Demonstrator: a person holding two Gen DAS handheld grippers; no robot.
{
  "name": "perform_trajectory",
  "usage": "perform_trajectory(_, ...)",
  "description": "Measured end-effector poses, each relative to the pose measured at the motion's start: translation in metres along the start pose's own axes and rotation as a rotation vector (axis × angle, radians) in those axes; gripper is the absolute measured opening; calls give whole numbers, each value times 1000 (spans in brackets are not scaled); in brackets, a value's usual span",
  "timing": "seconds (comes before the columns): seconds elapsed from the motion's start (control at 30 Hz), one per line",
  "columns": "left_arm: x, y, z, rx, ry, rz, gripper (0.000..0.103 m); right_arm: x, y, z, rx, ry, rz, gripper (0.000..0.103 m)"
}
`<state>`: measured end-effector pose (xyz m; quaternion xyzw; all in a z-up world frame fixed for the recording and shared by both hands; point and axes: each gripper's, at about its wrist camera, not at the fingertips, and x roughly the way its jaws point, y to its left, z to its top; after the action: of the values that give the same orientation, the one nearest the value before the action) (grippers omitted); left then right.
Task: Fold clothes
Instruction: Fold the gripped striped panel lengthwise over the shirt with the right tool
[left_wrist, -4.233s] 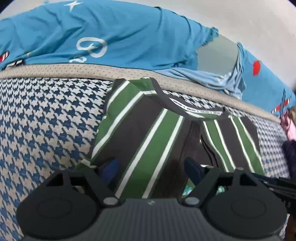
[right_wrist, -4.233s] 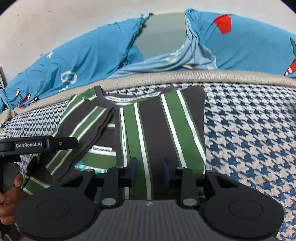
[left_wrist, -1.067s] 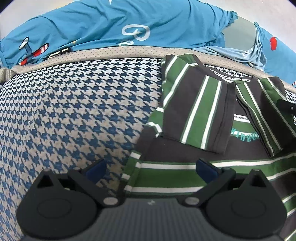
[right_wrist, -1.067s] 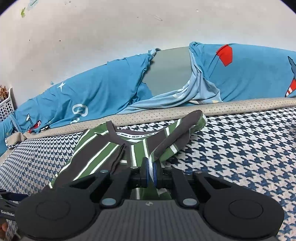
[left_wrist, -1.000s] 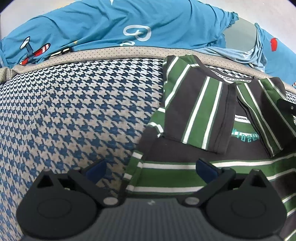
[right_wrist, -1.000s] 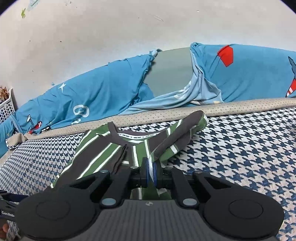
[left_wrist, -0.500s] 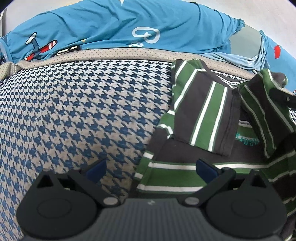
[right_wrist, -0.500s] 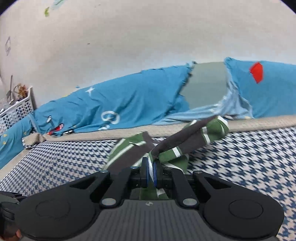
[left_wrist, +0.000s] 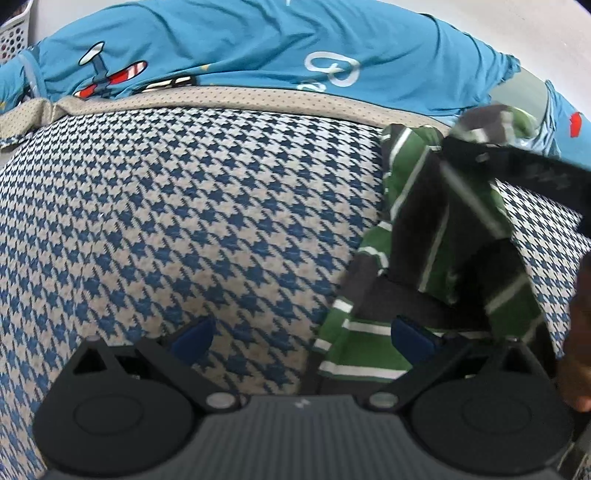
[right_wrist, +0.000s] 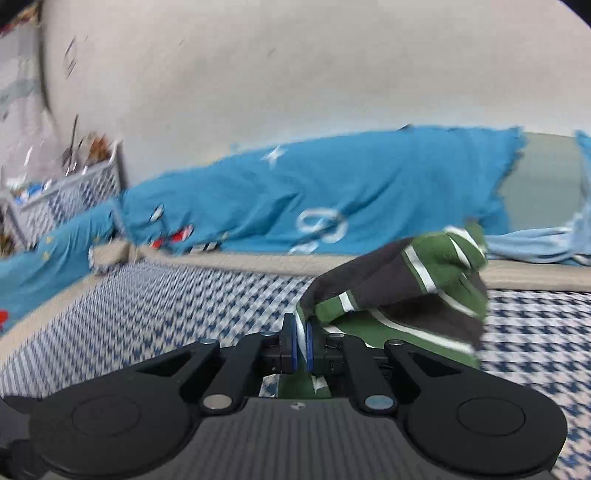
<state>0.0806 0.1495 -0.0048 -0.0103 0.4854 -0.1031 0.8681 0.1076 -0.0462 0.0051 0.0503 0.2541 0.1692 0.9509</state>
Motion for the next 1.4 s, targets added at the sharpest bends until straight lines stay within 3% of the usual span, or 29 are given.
perform_trajectory(0.17,1,11,-2,-20,7,11,103,34,8,-13,-20,102,-11,9)
perform_trajectory(0.33,-1,17,0,-48,4,13,103,37,0,-18,52,115,14,13)
perform_trajectory(0.67,-2,-1,-2,-6,-11,12,103,-19,-17,-9,50,104,-17,18)
perform_trajectory(1.4,-6,-38,-44,142,8,48,103,-111,-45,-61,106,179,-105,27)
